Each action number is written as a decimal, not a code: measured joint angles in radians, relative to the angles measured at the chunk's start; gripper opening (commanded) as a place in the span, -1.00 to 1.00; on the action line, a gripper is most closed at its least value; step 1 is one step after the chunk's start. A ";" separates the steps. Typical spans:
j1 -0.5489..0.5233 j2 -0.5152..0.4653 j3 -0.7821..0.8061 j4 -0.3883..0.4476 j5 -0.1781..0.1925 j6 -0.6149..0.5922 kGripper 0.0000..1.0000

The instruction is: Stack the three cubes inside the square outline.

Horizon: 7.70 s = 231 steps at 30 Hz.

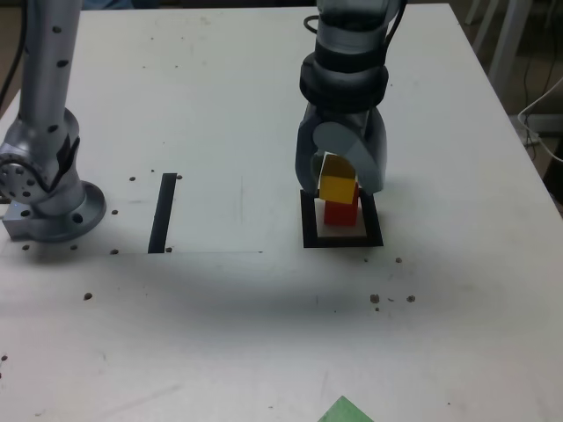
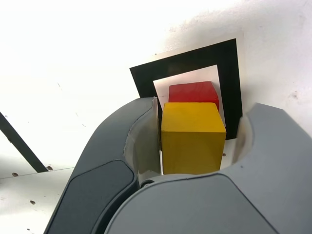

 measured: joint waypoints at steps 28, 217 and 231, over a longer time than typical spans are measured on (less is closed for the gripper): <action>-0.060 -0.102 0.021 0.058 0.012 -0.026 0.99; -0.052 0.007 -0.205 0.234 0.034 0.088 0.80; -0.051 -0.065 -0.175 0.247 0.037 0.092 0.99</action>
